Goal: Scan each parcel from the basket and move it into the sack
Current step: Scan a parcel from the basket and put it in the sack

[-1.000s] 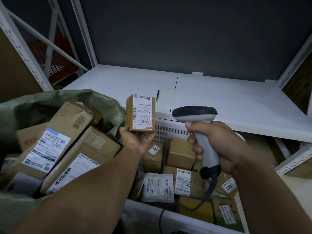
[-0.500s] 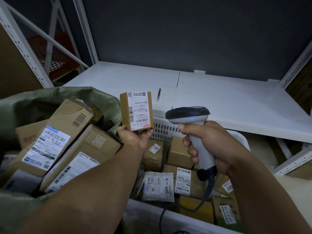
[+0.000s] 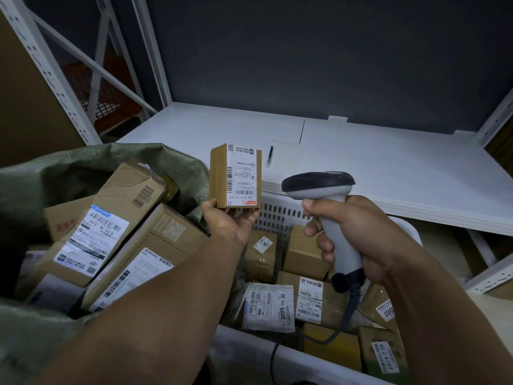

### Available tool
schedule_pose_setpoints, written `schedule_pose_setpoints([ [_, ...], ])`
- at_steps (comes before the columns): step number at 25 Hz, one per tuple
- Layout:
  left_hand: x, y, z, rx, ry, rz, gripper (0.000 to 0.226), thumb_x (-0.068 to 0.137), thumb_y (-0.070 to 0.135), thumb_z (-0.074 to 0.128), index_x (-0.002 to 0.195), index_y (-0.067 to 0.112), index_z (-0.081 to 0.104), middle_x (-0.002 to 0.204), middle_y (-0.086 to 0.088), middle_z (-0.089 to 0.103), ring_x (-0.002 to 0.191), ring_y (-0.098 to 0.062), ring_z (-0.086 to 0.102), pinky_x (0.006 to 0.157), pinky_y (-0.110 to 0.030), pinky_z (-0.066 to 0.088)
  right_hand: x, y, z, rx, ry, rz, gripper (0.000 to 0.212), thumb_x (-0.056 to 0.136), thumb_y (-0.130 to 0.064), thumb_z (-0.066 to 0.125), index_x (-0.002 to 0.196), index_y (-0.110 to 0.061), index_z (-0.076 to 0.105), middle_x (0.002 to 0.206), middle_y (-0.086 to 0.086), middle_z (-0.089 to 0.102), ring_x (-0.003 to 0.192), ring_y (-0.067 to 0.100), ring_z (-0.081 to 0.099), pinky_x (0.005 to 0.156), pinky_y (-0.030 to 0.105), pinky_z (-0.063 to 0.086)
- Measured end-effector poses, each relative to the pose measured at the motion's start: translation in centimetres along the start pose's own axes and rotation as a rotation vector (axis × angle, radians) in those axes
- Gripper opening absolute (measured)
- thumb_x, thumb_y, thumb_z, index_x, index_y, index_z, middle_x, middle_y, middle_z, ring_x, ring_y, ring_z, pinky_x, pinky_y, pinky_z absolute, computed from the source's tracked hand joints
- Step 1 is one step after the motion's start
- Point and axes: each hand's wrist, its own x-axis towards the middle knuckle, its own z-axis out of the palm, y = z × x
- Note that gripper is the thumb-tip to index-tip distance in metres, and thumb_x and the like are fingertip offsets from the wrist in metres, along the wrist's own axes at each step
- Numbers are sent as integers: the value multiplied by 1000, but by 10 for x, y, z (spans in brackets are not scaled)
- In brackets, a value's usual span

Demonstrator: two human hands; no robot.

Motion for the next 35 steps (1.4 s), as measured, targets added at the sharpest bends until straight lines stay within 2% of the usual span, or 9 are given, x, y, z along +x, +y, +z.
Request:
schedule_pose_setpoints([
  [6, -19, 15, 14, -55, -59, -25, 52, 92, 47, 52, 127, 10, 65, 129, -27, 62, 117, -43, 63, 99, -63, 51, 10, -8, 18, 37, 61, -41, 19, 92, -21, 72, 97, -3, 67, 71, 13, 65, 47, 17, 49, 45, 27, 44],
  [11, -36, 29, 25, -120, -99, -17, 58, 89, 42, 58, 135, 7, 58, 130, -28, 61, 117, -44, 63, 97, -62, 53, 16, -17, 35, 41, 130, -88, 19, 92, -21, 73, 97, -4, 68, 70, 11, 66, 48, 18, 51, 48, 29, 47],
  [20, -77, 98, 60, -256, -41, 371, 48, 96, 49, 56, 135, 21, 55, 132, -19, 61, 119, -33, 63, 101, -49, 55, 17, -29, 80, 28, 83, -128, 19, 90, -21, 75, 93, -5, 66, 67, 10, 62, 49, 19, 52, 50, 31, 48],
  [25, -98, 149, 63, -358, 68, 526, 23, 96, 44, 65, 105, 23, 57, 119, -11, 67, 116, -27, 65, 105, -44, 54, 22, -30, 104, -22, 54, -118, 21, 91, -23, 75, 96, -4, 66, 68, 10, 64, 49, 18, 53, 50, 31, 49],
  [28, -100, 172, 53, -401, 145, 587, 31, 97, 41, 62, 119, 19, 56, 118, -6, 67, 120, -24, 62, 107, -39, 51, 27, -28, 117, -21, 30, -110, 20, 90, -23, 75, 93, -5, 66, 69, 11, 64, 49, 19, 53, 50, 31, 49],
  [31, -97, 182, 39, -381, 194, 545, 44, 102, 37, 54, 139, 14, 48, 121, -4, 57, 131, -27, 55, 113, -37, 46, 31, -24, 127, -23, 10, -105, 19, 90, -21, 75, 89, -5, 66, 67, 11, 63, 48, 19, 51, 49, 31, 47],
  [32, -94, 182, 34, -357, 203, 521, 44, 104, 35, 51, 139, 9, 48, 126, -8, 55, 132, -29, 54, 113, -38, 45, 31, -23, 128, -24, 13, -104, 19, 90, -20, 75, 88, -5, 65, 67, 11, 62, 47, 19, 51, 49, 30, 47],
  [34, -87, 179, 27, -297, 200, 472, 37, 106, 33, 45, 119, 0, 55, 134, -18, 56, 131, -31, 57, 111, -39, 48, 32, -23, 130, -25, 16, -101, 19, 91, -20, 75, 85, -4, 65, 66, 12, 62, 46, 18, 50, 48, 29, 46],
  [35, -84, 177, 25, -266, 189, 458, 39, 107, 32, 44, 117, -3, 55, 137, -20, 57, 130, -32, 58, 109, -39, 50, 32, -23, 129, -25, 16, -98, 20, 91, -20, 74, 85, -4, 64, 67, 12, 61, 46, 18, 50, 48, 29, 46],
])
